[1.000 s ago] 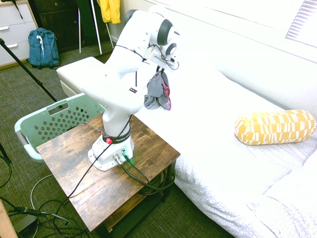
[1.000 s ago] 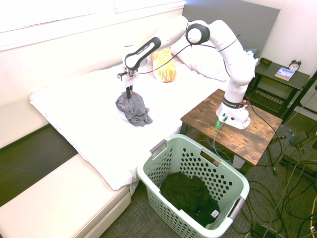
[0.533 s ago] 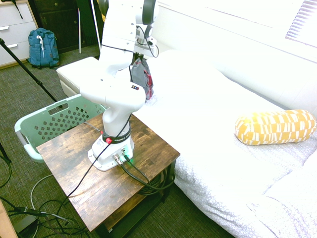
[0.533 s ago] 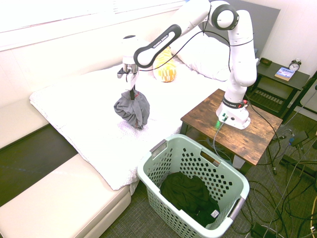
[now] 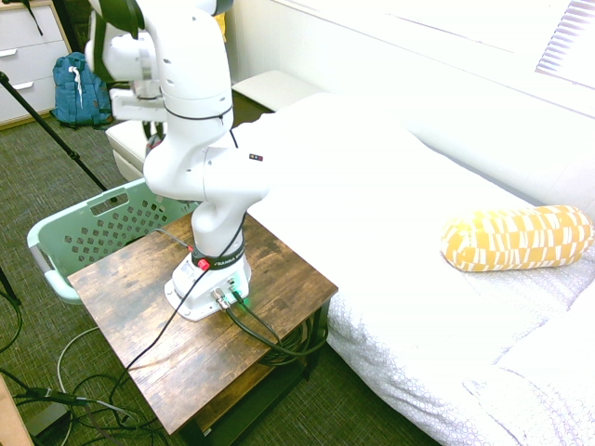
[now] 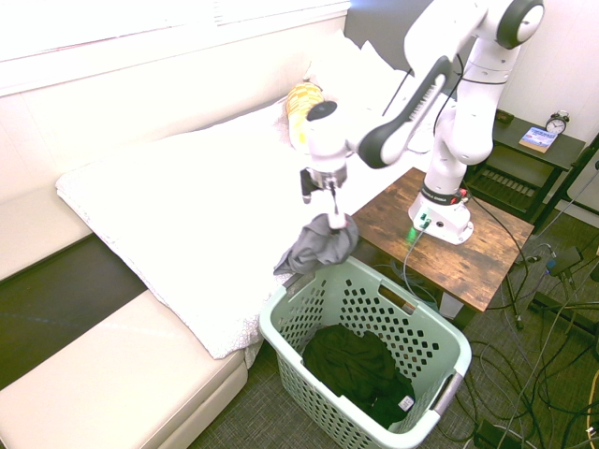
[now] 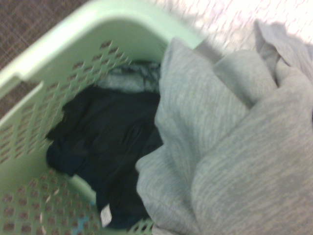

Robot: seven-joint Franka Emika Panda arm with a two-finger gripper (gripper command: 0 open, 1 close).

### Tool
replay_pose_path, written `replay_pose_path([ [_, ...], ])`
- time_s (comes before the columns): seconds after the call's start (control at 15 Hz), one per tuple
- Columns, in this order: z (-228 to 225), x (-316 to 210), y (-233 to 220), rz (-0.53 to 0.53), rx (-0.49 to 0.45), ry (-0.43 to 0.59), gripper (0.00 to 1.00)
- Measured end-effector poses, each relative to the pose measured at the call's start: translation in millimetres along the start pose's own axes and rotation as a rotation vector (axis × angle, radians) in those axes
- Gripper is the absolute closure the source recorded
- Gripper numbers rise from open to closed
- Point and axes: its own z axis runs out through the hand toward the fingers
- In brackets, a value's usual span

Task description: Put my clothes in the laundry bag

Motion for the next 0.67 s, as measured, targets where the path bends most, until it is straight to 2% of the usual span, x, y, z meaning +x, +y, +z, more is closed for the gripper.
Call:
replay_pose_path([
  [0.07,22.1,-43.4,12.4,-0.005,-0.016,-0.006,0.00],
  [0.2,46.2,-89.9,35.3,-0.017,-0.029,0.011,0.00],
  [0.67,44.8,-87.1,38.2,0.001,-0.021,0.002,0.00],
])
